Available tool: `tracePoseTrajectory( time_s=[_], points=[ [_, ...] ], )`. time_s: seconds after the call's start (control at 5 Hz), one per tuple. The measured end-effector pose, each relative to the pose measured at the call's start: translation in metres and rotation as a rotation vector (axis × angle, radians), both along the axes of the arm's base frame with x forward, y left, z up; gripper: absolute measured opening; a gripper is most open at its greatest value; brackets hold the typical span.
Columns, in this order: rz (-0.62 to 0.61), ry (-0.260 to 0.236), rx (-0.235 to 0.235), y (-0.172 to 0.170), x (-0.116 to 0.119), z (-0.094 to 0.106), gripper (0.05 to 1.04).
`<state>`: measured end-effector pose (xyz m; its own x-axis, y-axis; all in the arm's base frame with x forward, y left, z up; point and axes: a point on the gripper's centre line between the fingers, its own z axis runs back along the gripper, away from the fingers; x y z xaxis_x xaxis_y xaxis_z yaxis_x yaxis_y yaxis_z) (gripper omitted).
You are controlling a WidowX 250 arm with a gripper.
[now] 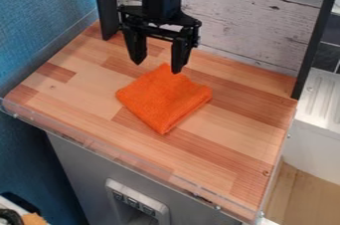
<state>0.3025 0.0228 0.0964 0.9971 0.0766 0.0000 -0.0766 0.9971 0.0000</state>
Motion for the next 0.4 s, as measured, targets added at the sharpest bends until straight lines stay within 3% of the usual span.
tracePoseTrajectory(
  time_s=[0.2,0.4],
  points=[
    [0.008,-0.020,0.002,0.0022,0.0106,0.0008,0.938],
    [0.024,-0.030,0.010,0.0110,0.0142,-0.0037,0.652]
  ],
)
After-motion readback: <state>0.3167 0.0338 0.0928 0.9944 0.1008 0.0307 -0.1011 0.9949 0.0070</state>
